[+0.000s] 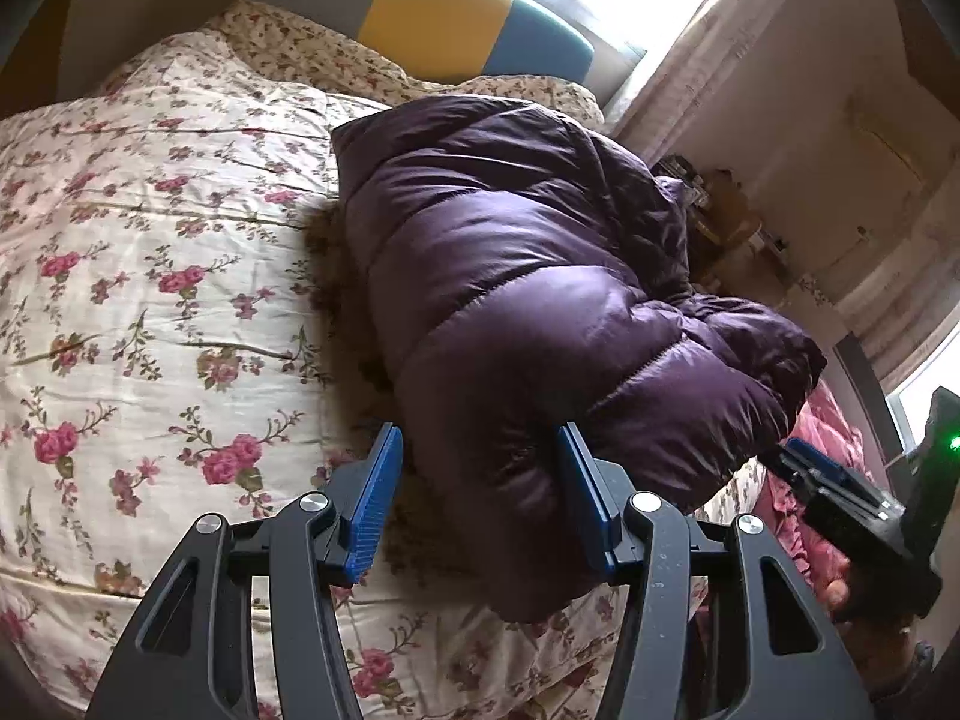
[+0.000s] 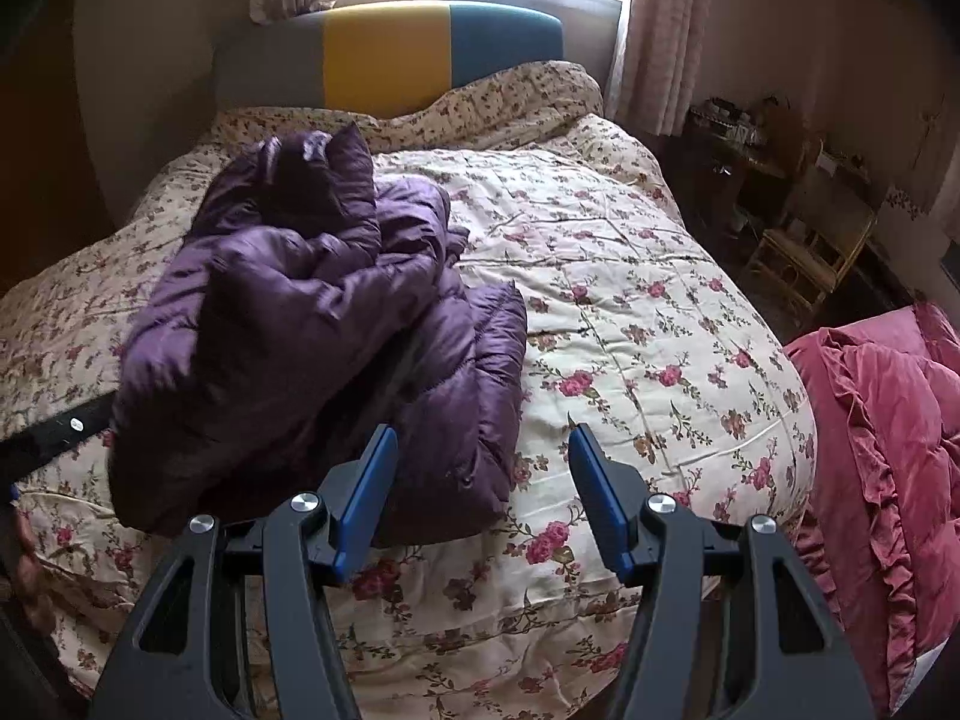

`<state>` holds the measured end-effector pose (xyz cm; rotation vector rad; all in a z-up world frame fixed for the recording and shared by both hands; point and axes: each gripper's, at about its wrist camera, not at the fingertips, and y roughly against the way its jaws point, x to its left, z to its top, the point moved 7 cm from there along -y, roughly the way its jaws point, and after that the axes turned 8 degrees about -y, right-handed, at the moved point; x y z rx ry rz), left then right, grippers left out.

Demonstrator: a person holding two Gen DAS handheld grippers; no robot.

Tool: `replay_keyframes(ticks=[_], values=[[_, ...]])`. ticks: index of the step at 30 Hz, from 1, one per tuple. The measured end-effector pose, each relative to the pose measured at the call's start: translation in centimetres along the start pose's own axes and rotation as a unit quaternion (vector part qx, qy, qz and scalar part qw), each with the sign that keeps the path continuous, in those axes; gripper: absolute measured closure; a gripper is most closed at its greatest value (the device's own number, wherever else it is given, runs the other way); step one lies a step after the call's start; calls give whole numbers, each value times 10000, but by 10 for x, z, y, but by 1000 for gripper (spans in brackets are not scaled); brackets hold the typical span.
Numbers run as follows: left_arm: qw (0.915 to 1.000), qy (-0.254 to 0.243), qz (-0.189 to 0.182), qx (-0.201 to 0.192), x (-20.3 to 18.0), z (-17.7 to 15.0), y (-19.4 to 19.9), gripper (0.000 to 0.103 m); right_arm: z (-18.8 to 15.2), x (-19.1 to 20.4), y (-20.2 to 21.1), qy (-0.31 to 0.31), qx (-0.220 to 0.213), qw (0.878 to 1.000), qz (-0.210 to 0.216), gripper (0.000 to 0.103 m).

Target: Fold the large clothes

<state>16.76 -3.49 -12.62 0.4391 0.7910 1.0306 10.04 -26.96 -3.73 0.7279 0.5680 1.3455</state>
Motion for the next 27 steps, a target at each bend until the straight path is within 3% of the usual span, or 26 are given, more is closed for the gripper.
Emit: replay_keyframes(ticks=[15, 26, 27], values=[[9991, -423, 36, 77, -16, -2, -12, 54, 18, 35, 45, 86, -363, 9972, 643, 37], [9986, -522, 12, 84, -16, -2, -13, 54, 23, 64, 27, 172, -299, 9954, 897, 38], [9986, -524, 4, 84, -16, -2, -13, 54, 24, 67, 22, 226, -297, 9957, 853, 44]])
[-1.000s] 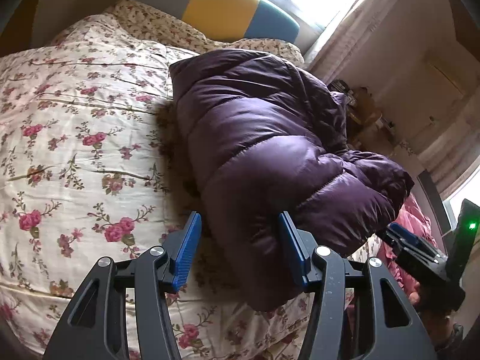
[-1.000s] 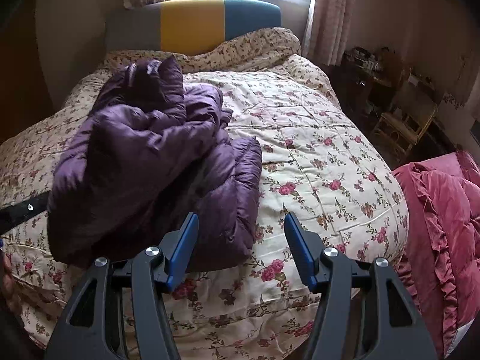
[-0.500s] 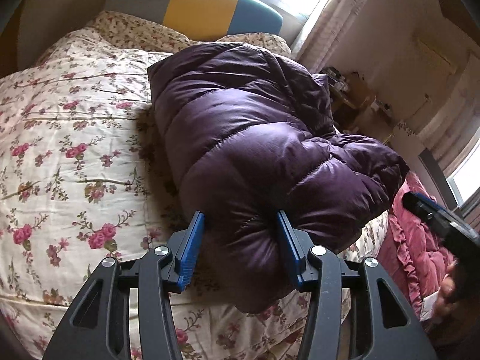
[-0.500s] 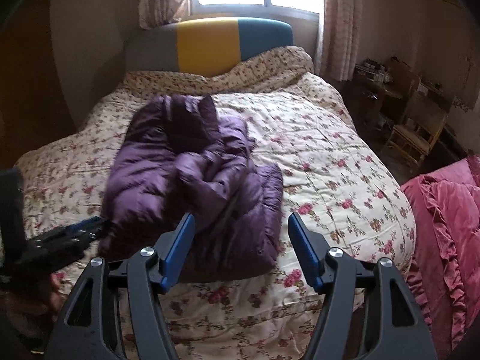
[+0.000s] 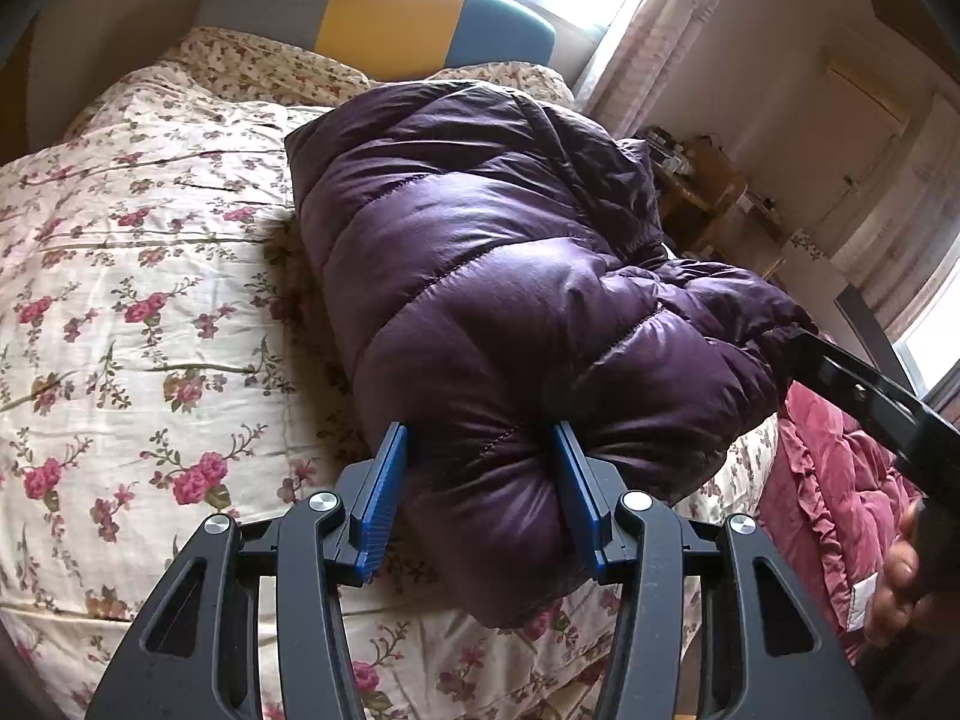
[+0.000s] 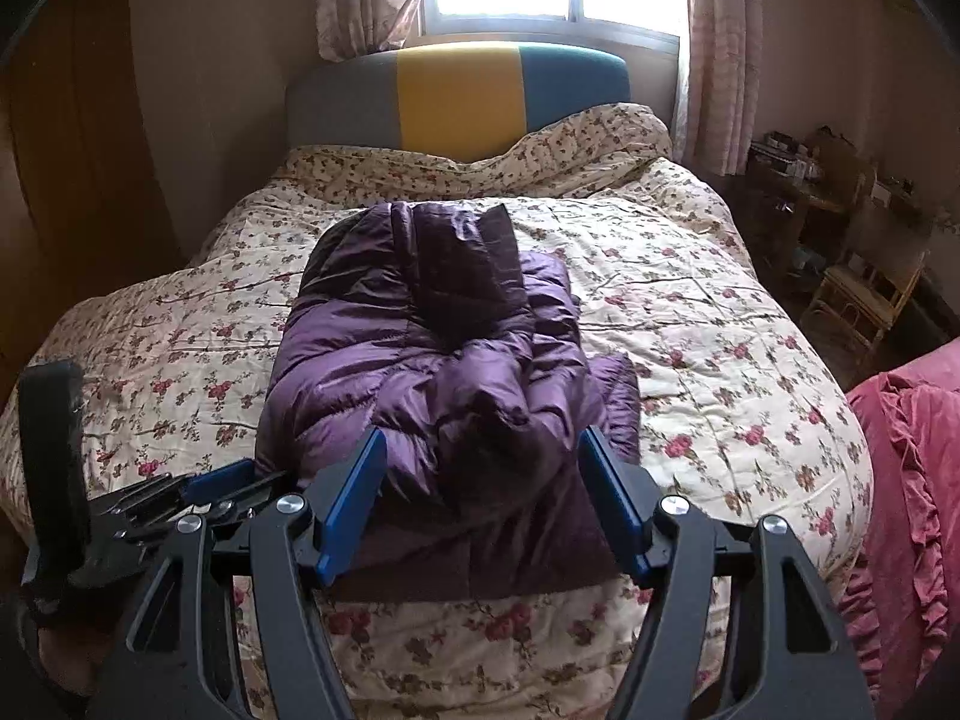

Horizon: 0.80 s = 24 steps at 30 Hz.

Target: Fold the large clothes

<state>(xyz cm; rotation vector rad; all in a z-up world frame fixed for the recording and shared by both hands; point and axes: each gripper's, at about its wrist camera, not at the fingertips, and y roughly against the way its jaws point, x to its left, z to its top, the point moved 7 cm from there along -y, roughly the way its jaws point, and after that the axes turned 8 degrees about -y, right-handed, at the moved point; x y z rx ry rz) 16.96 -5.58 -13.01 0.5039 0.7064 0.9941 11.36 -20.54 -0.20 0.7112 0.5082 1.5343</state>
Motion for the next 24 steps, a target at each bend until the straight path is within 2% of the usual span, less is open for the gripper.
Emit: replay_keyframes(ticks=[3, 5, 6, 13, 15, 24], values=[[10000, 15, -43, -1, 0, 0, 0, 54, -2, 1, -14, 27, 138, 9999, -27, 70], [10000, 14, -79, -4, 0, 0, 0, 54, -7, -2, -22, 38, 259, 9996, -51, 83], [9999, 17, -99, -2, 1, -1, 1, 54, -9, -3, -25, 51, 310, 9995, -62, 86], [9996, -14, -278, -33, -4, -4, 5, 54, -26, -13, -37, 50, 527, 9985, -158, 90], [9995, -41, -319, -27, -6, -5, 5, 58, -32, -15, -40, 23, 596, 9980, -187, 91], [9991, -225, -349, 44, -13, -5, -3, 58, -58, -27, -60, -212, 822, 9960, -280, 92]])
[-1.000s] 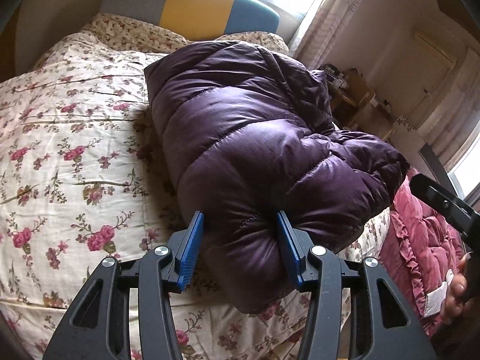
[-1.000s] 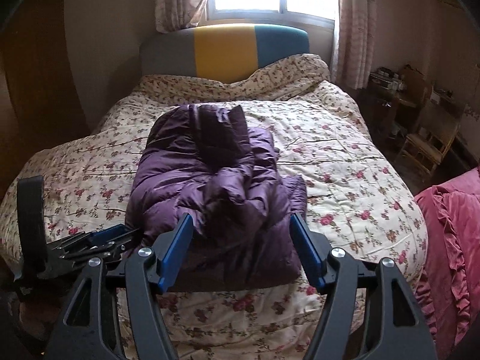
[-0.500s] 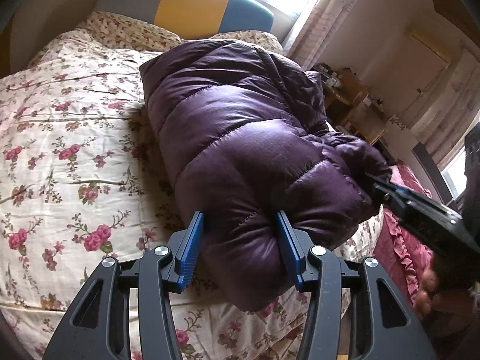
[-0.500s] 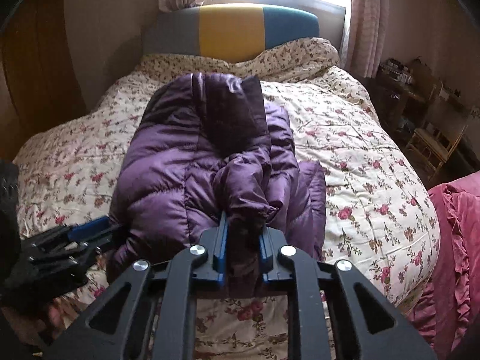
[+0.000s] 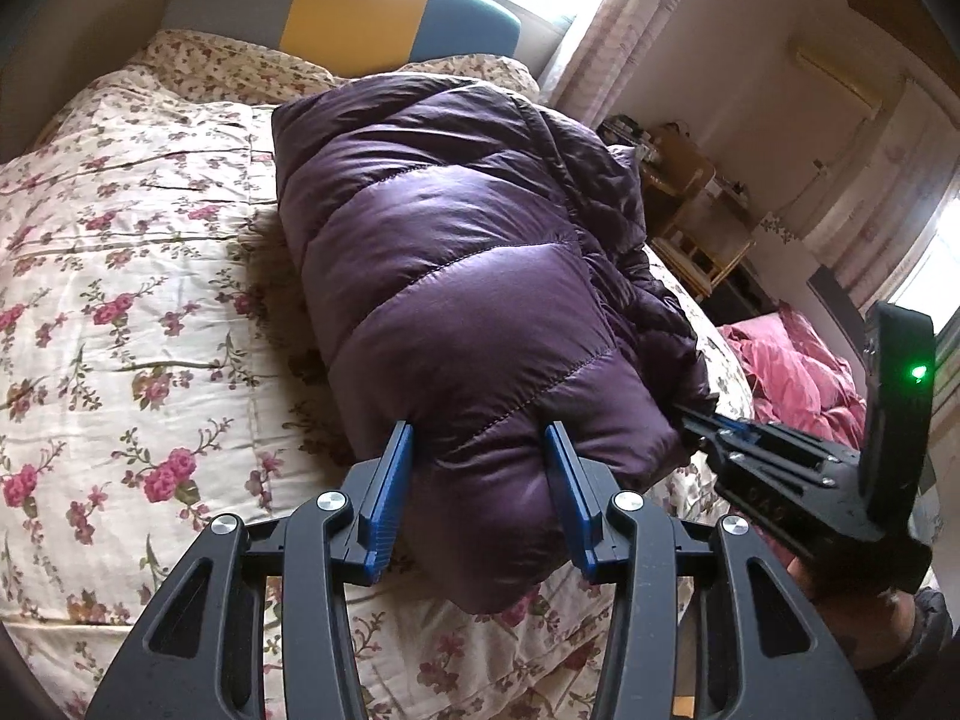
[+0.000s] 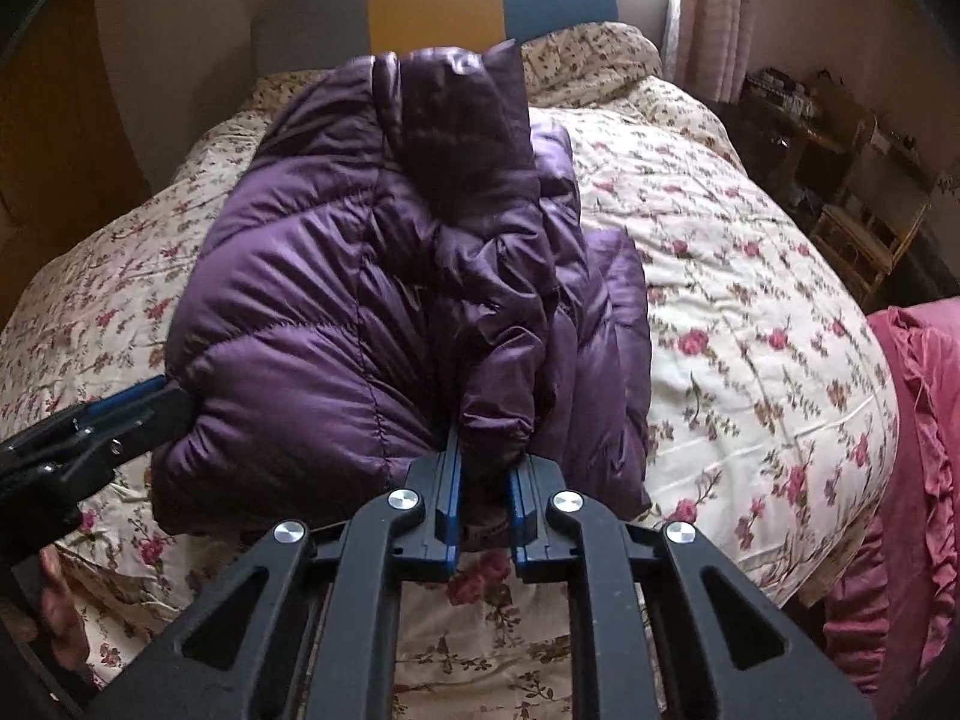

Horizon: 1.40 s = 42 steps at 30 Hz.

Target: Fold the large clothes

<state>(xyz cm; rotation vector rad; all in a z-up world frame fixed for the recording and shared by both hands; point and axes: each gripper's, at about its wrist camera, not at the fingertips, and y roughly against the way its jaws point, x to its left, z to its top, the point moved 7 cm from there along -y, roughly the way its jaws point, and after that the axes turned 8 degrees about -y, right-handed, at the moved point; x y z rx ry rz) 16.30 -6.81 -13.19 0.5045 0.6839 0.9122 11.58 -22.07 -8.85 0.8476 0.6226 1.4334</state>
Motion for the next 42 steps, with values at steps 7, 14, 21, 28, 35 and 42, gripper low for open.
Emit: replay_keyframes(ticks=[7, 14, 21, 28, 35, 42], values=[[9997, -183, 91, 149, -3, -1, -16, 58, -16, -6, -25, -102, 58, 9999, -100, 93], [9982, -460, 197, 318, -3, -6, -44, 58, -23, -7, -47, -102, -40, 9999, -133, 93], [9982, -457, 255, 283, -4, -2, -40, 58, -18, -9, -40, -236, 21, 9996, -130, 92], [9989, -315, 326, 73, -4, 6, -19, 57, -4, -4, -22, -169, -91, 9994, -284, 88], [9987, -249, 392, -209, -5, 22, 0, 57, 1, 5, 3, -195, -331, 9987, -338, 66], [9982, -223, 439, -351, -7, 29, 9, 57, 17, 16, 30, -152, -711, 9970, -258, 48]])
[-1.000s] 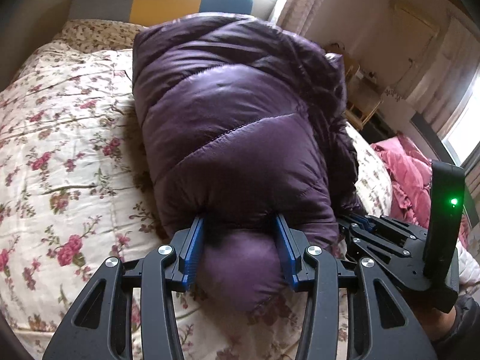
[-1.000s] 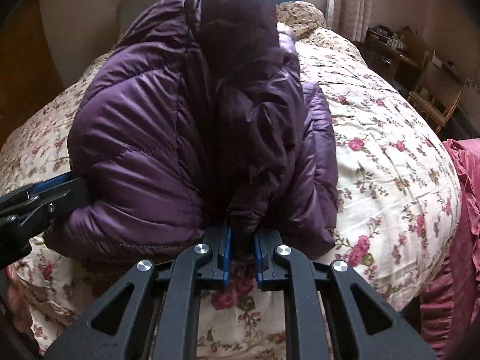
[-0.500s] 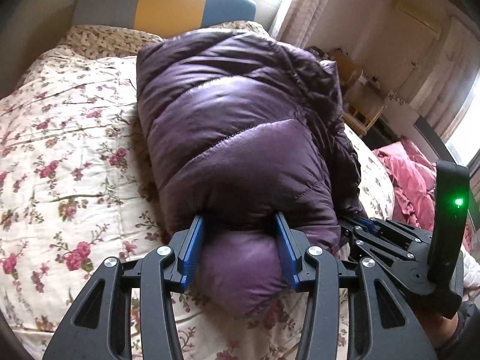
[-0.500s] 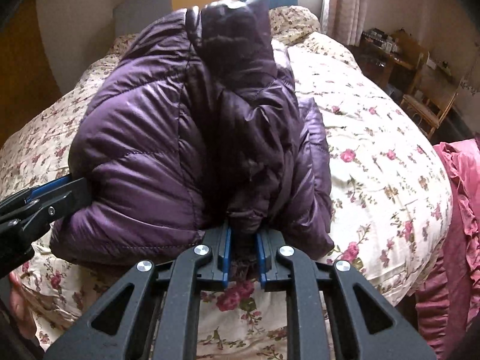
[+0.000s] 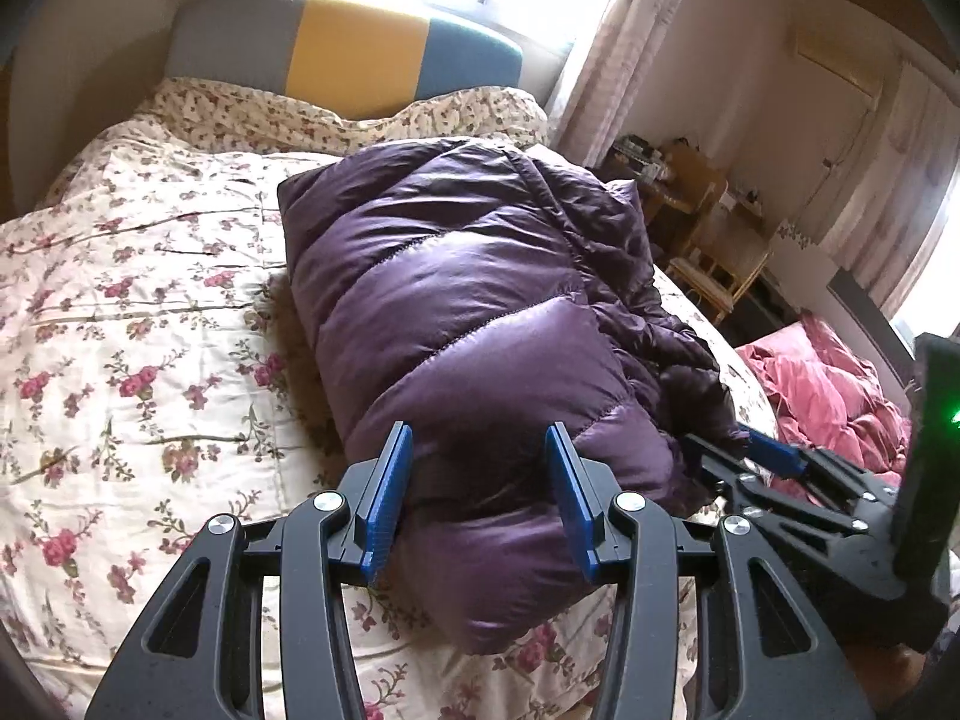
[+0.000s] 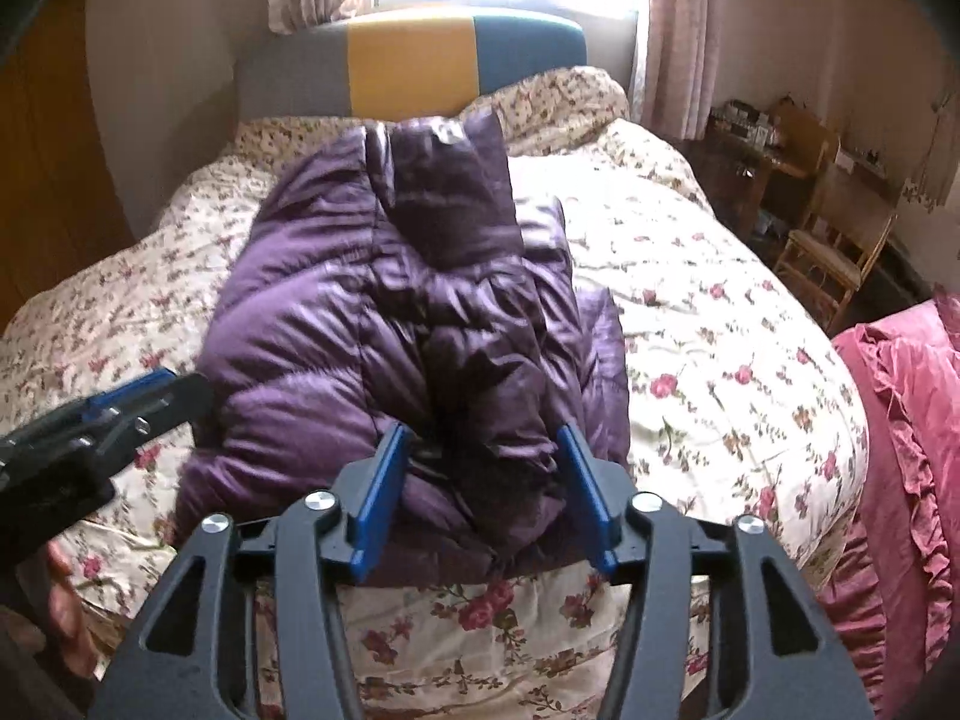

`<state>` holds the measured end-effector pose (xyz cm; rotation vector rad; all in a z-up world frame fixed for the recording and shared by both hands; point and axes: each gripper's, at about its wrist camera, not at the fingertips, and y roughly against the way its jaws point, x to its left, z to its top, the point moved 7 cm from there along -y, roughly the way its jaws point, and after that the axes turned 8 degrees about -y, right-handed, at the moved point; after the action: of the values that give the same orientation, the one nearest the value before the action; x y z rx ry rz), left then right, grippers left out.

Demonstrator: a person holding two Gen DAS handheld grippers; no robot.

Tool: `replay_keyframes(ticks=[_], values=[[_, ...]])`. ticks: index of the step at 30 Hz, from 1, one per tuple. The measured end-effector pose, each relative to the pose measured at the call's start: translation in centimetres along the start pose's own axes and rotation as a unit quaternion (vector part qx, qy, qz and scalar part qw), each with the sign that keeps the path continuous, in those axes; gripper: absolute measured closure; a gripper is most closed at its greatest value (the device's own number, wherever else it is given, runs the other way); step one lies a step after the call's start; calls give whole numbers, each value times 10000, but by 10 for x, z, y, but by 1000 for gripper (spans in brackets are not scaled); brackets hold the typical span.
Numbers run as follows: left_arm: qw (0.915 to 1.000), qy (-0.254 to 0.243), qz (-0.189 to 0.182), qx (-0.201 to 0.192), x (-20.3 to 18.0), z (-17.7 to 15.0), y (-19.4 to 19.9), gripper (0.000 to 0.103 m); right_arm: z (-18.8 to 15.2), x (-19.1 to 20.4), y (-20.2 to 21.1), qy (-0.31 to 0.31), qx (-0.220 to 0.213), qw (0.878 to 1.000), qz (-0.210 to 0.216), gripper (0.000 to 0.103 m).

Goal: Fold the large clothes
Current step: 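Press the folded jacket bundle with both open tools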

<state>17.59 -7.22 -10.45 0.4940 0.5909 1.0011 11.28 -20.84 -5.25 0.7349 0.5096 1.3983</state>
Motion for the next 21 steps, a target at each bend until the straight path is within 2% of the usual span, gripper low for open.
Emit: replay_keyframes(ticks=[11, 19, 21], values=[[9997, 147, 142, -94, 13, 10, 4, 57, 31, 24, -3, 118, -330, 9994, 61, 48], [9993, 171, 309, -128, 15, 22, -2, 57, 45, 25, -23, 212, -363, 9987, -290, 49], [9991, 194, 349, -109, 19, 25, -5, 57, 44, 22, -30, 205, -260, 9988, -364, 58]])
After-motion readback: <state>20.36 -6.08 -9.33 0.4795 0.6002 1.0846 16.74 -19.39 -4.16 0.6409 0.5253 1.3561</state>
